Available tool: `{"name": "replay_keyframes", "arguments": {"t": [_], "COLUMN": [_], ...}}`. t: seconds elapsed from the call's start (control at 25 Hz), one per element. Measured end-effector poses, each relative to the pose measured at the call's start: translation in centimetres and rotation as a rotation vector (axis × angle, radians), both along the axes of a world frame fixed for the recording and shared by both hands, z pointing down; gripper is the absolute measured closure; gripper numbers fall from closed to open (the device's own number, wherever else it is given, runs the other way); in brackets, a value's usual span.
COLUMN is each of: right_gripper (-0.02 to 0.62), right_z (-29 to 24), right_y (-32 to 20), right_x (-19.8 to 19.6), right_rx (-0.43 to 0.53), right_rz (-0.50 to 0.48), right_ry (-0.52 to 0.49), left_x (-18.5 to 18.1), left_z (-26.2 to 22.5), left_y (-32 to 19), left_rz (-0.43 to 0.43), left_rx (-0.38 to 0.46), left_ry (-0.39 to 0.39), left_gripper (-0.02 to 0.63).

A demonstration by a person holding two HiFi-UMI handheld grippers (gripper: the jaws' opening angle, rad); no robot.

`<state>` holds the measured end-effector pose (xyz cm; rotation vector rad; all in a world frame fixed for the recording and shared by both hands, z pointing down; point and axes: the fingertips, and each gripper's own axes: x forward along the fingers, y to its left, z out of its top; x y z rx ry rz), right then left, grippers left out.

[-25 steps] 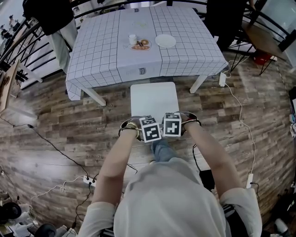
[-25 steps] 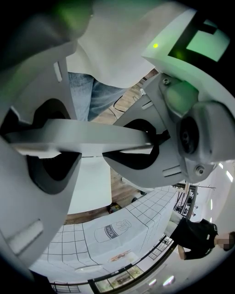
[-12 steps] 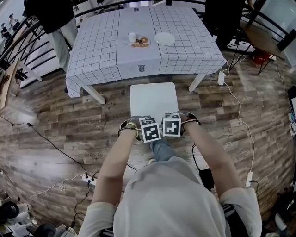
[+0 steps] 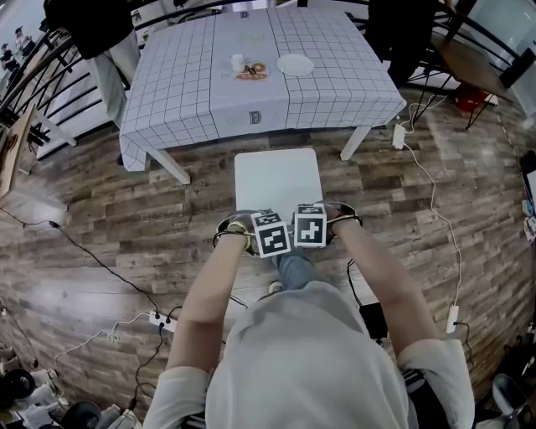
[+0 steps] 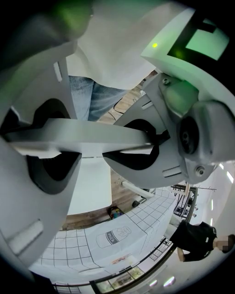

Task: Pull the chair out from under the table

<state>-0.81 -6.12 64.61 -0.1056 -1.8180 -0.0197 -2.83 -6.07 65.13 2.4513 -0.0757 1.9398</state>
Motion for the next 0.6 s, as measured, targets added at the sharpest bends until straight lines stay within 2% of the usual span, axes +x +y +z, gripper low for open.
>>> {"name": "replay_keyframes", "arguments": {"t": [0.6], "right_gripper": [0.52], "right_z": [0.1], "right_y": [4.2], "right_x": [0.1], "right_rx": [-0.001], "right_rz": [0.003], "right_ry": [0.0], "left_x": [0.0], "left_z": [0.1], "left_y": [4.2], "left_rz": [0.003], "left_rx": [0.006], "left_ry": [0.0], "left_gripper": [0.528]}}
